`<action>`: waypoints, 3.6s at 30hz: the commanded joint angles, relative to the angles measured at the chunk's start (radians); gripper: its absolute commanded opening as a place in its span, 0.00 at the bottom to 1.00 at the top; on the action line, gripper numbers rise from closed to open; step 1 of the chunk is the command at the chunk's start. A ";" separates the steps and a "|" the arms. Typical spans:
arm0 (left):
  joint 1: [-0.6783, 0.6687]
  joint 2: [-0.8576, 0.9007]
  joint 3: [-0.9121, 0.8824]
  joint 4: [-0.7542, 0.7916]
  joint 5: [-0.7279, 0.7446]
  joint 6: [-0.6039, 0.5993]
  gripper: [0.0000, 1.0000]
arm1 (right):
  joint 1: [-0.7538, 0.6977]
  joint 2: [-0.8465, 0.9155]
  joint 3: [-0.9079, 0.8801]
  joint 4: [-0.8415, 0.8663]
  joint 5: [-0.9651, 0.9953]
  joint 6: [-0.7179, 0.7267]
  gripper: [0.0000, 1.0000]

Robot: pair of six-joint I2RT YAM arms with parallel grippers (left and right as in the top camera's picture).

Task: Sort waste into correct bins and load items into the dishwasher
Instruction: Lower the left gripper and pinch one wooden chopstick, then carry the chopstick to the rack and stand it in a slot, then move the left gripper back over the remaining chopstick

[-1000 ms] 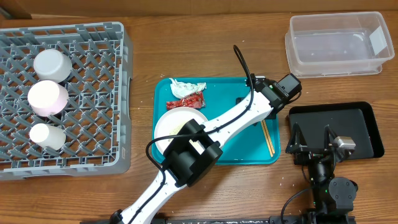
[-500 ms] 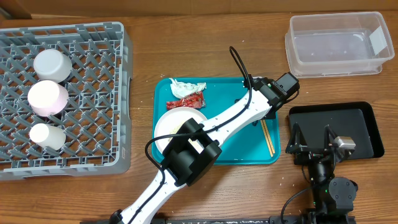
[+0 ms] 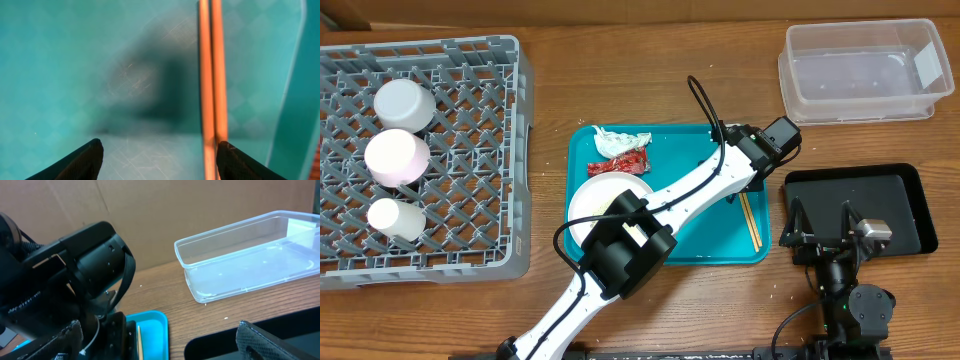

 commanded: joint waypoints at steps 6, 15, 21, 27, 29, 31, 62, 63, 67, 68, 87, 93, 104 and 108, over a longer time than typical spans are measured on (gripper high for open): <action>0.001 0.011 -0.086 0.061 0.029 -0.042 0.75 | -0.002 -0.008 -0.010 0.005 0.010 -0.003 1.00; 0.008 0.006 -0.099 0.080 0.064 -0.032 0.16 | -0.002 -0.008 -0.010 0.005 0.010 -0.003 1.00; 0.048 -0.023 -0.059 0.066 0.169 0.101 0.04 | -0.002 -0.008 -0.010 0.005 0.010 -0.003 1.00; 0.123 -0.094 0.050 -0.056 0.176 0.187 0.04 | -0.002 -0.008 -0.010 0.005 0.010 -0.003 1.00; 0.160 -0.133 0.104 -0.118 0.176 0.251 0.04 | -0.002 -0.008 -0.010 0.005 0.010 -0.003 1.00; 0.195 -0.167 0.145 -0.164 0.176 0.321 0.04 | -0.002 -0.008 -0.010 0.005 0.010 -0.003 1.00; 0.885 -0.332 0.002 -0.262 0.031 0.973 0.04 | -0.002 -0.008 -0.010 0.005 0.010 -0.003 1.00; 0.896 -0.332 -0.013 -0.248 0.033 0.973 0.04 | -0.002 -0.008 -0.010 0.005 0.010 -0.003 1.00; 0.925 -0.332 -0.063 -0.203 0.033 0.974 0.04 | -0.002 -0.008 -0.010 0.005 0.010 -0.003 1.00; 0.929 -0.332 -0.074 -0.194 0.033 0.975 0.04 | -0.002 -0.008 -0.010 0.005 0.010 -0.003 1.00; 0.919 -0.333 -0.118 -0.162 0.200 1.015 0.97 | -0.002 -0.008 -0.010 0.005 0.010 -0.003 1.00; 0.892 -0.334 -0.107 -0.186 0.352 1.018 0.89 | -0.002 -0.008 -0.010 0.005 0.010 -0.003 1.00; 0.732 -0.359 0.070 -0.199 0.903 1.018 1.00 | -0.002 -0.008 -0.010 0.005 0.010 -0.003 1.00; 0.629 -0.355 0.067 -0.129 1.126 0.991 1.00 | -0.002 -0.008 -0.010 0.005 0.010 -0.003 1.00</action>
